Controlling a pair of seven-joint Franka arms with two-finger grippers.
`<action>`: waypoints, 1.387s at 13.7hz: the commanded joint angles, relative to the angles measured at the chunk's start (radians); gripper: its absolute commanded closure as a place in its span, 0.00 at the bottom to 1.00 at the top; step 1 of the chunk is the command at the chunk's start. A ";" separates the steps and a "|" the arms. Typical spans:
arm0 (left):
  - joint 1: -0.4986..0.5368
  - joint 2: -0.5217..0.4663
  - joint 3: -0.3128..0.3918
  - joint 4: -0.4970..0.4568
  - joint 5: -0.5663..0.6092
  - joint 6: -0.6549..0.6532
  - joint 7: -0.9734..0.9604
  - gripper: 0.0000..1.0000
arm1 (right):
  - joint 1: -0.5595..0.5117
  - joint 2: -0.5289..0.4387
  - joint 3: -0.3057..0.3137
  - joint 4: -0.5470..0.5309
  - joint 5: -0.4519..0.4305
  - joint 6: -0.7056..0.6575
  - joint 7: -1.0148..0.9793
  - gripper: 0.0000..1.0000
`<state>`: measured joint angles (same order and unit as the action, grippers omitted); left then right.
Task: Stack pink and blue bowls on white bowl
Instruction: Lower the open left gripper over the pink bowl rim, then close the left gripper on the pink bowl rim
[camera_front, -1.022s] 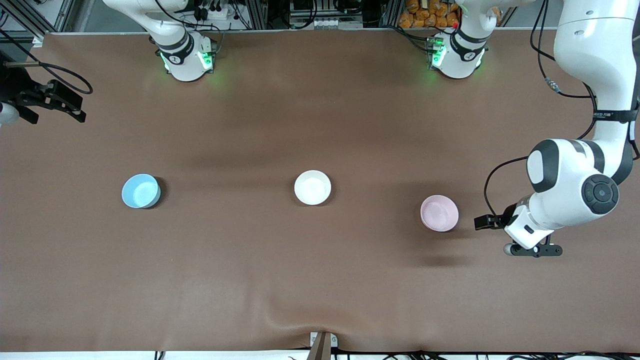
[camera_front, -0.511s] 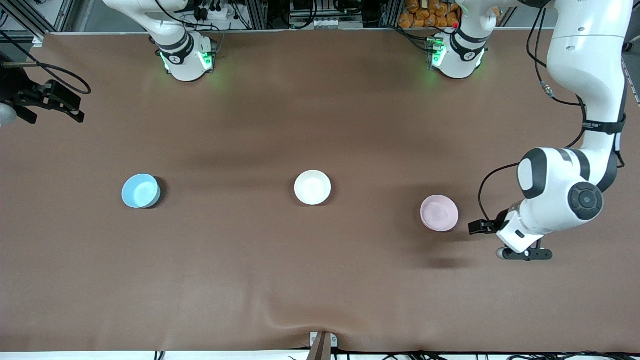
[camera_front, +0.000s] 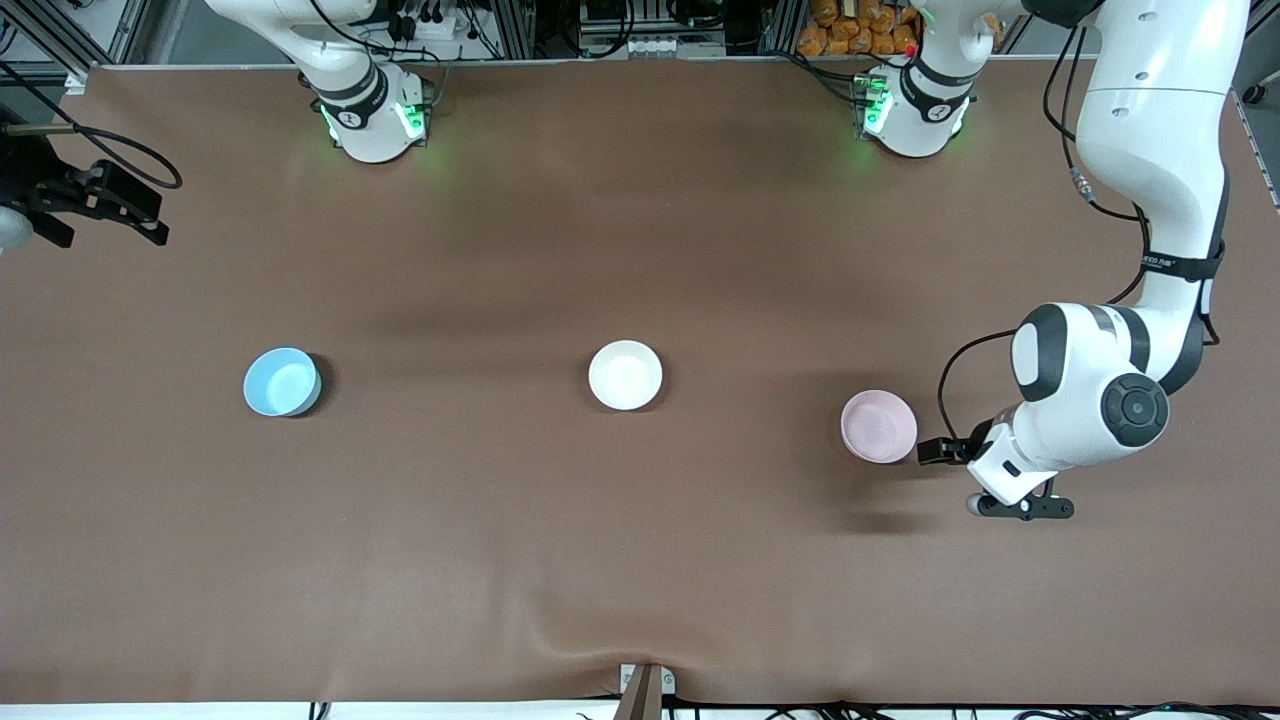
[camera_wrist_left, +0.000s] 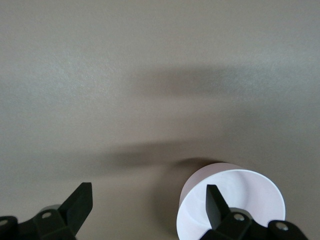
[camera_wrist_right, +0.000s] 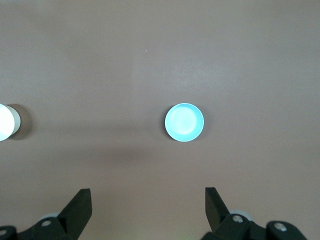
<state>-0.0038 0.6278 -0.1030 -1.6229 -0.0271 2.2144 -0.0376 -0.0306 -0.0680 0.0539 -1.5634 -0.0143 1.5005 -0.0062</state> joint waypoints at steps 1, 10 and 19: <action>-0.005 0.004 0.003 -0.006 -0.016 0.019 0.016 0.00 | 0.008 -0.003 -0.006 0.003 -0.010 0.000 -0.008 0.00; -0.008 0.023 0.003 -0.006 -0.016 0.033 0.016 0.00 | 0.008 -0.003 -0.006 0.003 -0.010 -0.002 -0.008 0.00; -0.022 0.004 -0.006 -0.090 -0.016 0.056 0.015 0.00 | 0.008 -0.003 -0.006 0.002 -0.010 -0.003 -0.008 0.00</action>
<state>-0.0245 0.6810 -0.1108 -1.6536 -0.0271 2.2554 -0.0376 -0.0306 -0.0680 0.0539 -1.5634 -0.0143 1.5005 -0.0062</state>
